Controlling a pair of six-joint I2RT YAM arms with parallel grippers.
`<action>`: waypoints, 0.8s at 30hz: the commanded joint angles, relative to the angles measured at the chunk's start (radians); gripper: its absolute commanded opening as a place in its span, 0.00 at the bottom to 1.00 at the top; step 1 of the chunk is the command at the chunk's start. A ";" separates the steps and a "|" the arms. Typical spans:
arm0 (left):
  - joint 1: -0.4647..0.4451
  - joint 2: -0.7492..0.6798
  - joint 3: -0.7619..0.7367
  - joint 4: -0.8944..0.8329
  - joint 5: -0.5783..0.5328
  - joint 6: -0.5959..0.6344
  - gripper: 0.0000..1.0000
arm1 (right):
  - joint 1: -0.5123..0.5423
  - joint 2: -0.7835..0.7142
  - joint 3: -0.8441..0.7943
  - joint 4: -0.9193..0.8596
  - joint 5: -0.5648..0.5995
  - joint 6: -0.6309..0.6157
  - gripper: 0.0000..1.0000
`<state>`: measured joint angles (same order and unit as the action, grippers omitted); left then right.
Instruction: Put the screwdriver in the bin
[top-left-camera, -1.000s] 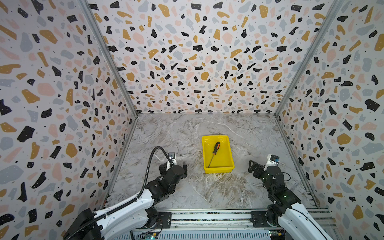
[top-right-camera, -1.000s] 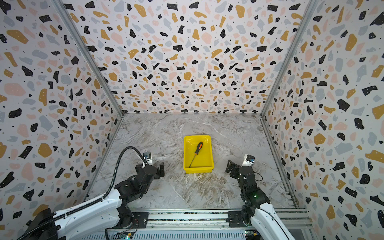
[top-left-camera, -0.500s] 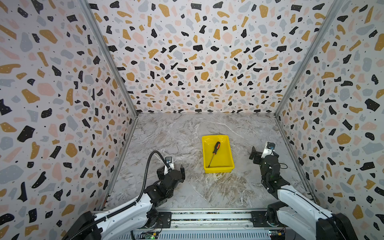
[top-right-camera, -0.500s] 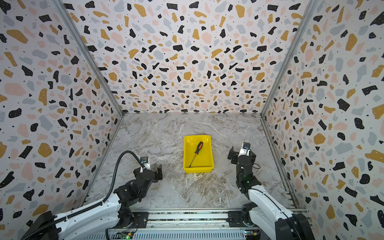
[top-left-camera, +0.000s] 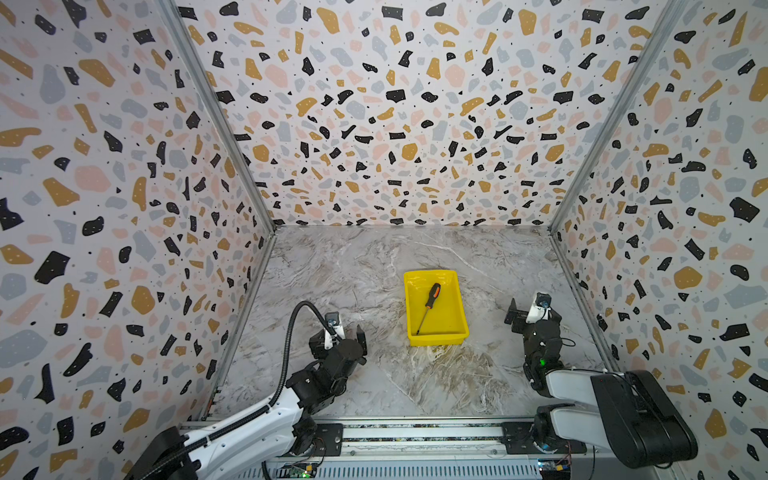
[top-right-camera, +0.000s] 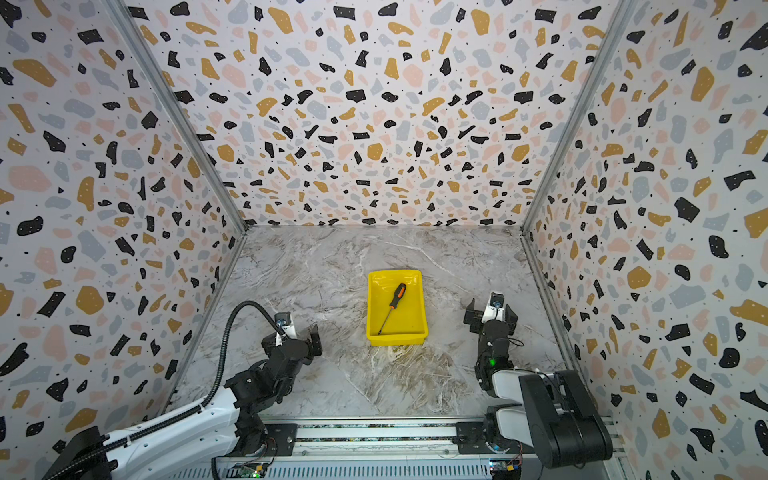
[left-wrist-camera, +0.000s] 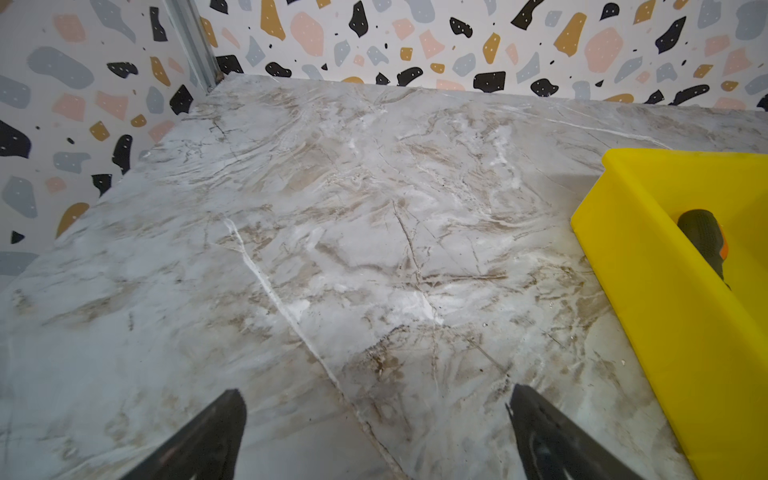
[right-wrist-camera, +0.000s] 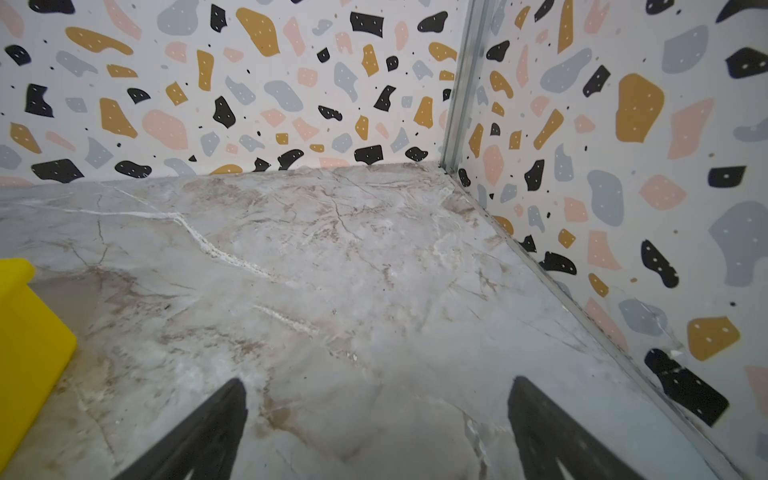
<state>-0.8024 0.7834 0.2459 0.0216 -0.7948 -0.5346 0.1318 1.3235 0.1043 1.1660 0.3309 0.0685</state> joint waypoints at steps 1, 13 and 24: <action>0.001 -0.032 0.031 0.129 -0.088 0.131 1.00 | -0.018 0.127 -0.003 0.255 -0.127 -0.057 0.99; 0.179 0.165 -0.174 0.915 -0.123 0.675 1.00 | -0.029 0.168 0.092 0.105 -0.265 -0.101 0.99; 0.537 0.496 -0.245 1.351 0.182 0.494 1.00 | -0.056 0.169 0.106 0.078 -0.319 -0.091 0.99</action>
<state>-0.3229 1.2022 0.0441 1.0981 -0.7277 0.0128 0.0792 1.4986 0.1917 1.2552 0.0315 -0.0277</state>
